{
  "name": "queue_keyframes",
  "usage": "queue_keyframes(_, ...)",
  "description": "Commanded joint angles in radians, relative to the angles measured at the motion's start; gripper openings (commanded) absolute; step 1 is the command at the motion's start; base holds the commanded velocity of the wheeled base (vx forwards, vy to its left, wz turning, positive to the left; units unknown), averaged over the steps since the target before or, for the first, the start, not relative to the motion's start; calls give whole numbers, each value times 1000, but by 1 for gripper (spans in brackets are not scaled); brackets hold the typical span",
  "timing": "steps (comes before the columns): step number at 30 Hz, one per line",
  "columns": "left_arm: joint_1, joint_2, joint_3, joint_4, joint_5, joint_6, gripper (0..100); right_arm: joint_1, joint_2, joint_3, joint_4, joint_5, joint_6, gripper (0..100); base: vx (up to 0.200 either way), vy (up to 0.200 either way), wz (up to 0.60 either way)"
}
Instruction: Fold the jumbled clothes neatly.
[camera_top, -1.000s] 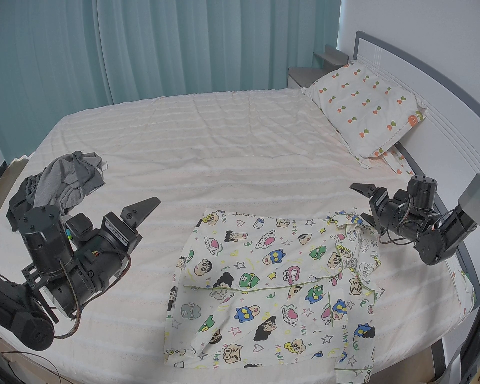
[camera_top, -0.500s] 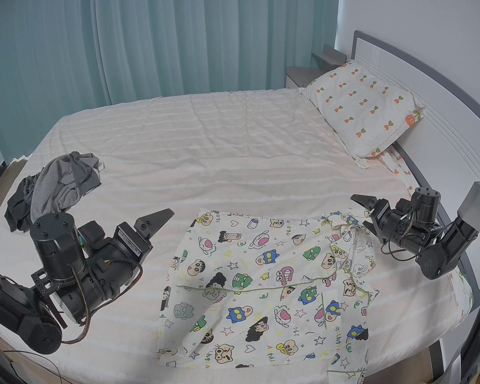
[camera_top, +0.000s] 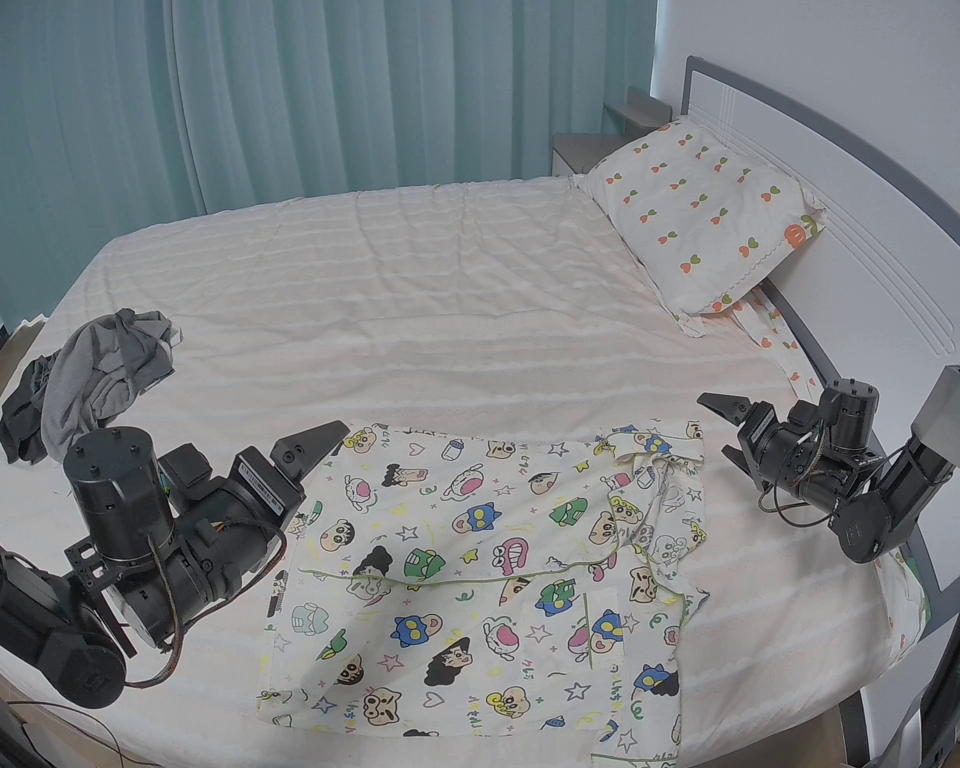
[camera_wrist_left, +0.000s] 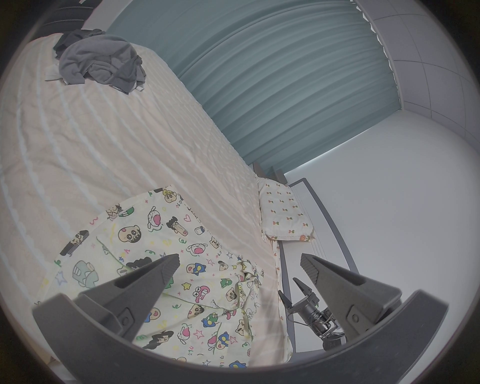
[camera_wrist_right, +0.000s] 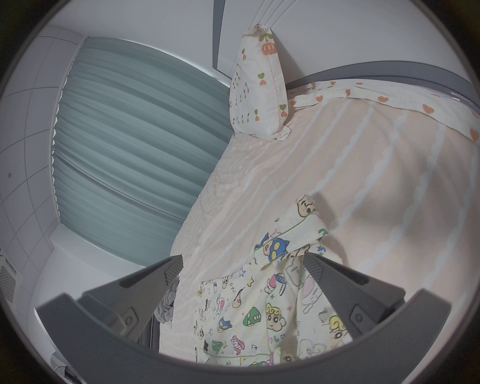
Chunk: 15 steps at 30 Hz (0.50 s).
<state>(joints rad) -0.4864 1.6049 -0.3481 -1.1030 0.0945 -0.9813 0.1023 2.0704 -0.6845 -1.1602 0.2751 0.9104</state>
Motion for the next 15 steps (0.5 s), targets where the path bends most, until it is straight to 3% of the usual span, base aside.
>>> queue_keyframes(1,0,7,4,0,2,19,100,13,7,10,-1,3,-8,100,0,0,0)
queue_keyframes(12,-1,24,0,0,8,24,100,85,92,10,-99,-28,-12,100,0,0,0)
queue_keyframes(15,-1,24,0,-1,8,21,100,111,132,14,-99,-77,-12,100,0,0,0)
